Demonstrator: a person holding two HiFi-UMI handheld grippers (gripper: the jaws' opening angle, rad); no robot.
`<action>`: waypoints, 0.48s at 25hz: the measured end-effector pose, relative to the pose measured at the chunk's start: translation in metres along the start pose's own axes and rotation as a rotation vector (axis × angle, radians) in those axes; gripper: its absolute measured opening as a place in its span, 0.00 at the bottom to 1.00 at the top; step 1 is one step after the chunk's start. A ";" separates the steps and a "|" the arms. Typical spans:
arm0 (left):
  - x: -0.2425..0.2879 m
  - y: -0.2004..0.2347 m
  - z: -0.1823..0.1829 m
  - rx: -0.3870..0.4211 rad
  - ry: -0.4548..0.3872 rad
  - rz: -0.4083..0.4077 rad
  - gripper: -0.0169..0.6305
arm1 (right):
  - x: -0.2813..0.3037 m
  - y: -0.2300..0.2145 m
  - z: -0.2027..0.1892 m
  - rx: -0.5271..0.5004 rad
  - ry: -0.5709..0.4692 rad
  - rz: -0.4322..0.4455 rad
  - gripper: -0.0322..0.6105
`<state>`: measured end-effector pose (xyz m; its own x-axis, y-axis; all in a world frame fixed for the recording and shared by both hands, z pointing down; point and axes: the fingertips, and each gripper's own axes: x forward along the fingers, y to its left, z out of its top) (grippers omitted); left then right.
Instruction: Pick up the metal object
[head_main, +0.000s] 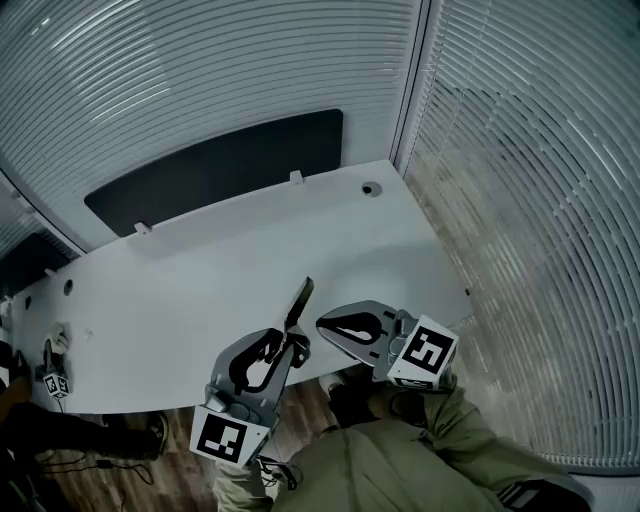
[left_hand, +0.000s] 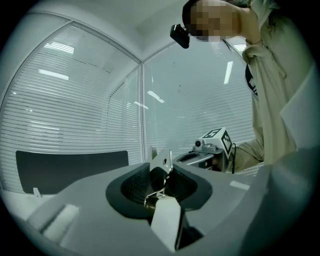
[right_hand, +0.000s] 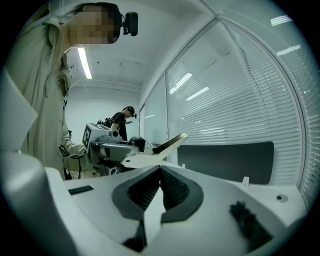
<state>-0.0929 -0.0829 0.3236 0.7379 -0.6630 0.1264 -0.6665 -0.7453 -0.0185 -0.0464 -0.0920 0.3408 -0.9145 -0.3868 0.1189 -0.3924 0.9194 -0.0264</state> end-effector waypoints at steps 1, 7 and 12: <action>-0.009 -0.006 -0.002 -0.001 0.001 -0.001 0.19 | -0.002 0.011 -0.001 -0.004 0.000 0.000 0.05; -0.061 -0.050 -0.009 0.045 -0.043 -0.017 0.19 | -0.021 0.083 -0.011 -0.017 -0.027 -0.024 0.05; -0.100 -0.089 -0.014 0.036 -0.034 -0.040 0.19 | -0.037 0.137 -0.016 -0.037 -0.011 -0.031 0.05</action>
<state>-0.1091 0.0509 0.3269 0.7674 -0.6342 0.0937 -0.6326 -0.7728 -0.0498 -0.0644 0.0498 0.3488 -0.9032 -0.4153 0.1086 -0.4165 0.9091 0.0134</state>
